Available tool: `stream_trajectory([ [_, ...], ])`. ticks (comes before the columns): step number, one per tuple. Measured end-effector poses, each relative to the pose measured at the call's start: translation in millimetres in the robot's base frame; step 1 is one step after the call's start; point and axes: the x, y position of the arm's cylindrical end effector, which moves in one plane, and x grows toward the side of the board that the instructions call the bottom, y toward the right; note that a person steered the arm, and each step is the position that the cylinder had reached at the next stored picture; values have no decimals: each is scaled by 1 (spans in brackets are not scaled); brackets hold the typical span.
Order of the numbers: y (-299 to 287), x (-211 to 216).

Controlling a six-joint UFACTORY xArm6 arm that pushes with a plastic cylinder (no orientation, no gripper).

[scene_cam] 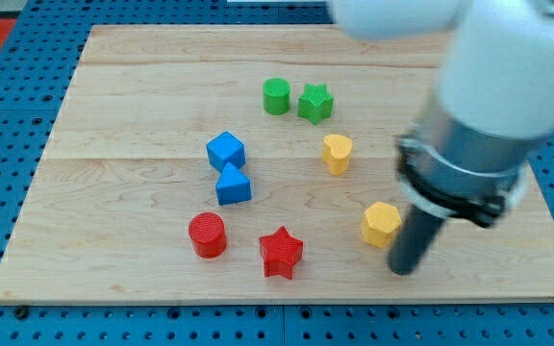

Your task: Push the red star into the red circle

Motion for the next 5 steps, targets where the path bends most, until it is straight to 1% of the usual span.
stream_trajectory([
  [1, -34, -63],
  [2, -43, -62],
  [3, -58, -15],
  [4, -59, 4],
  [5, -77, 7],
])
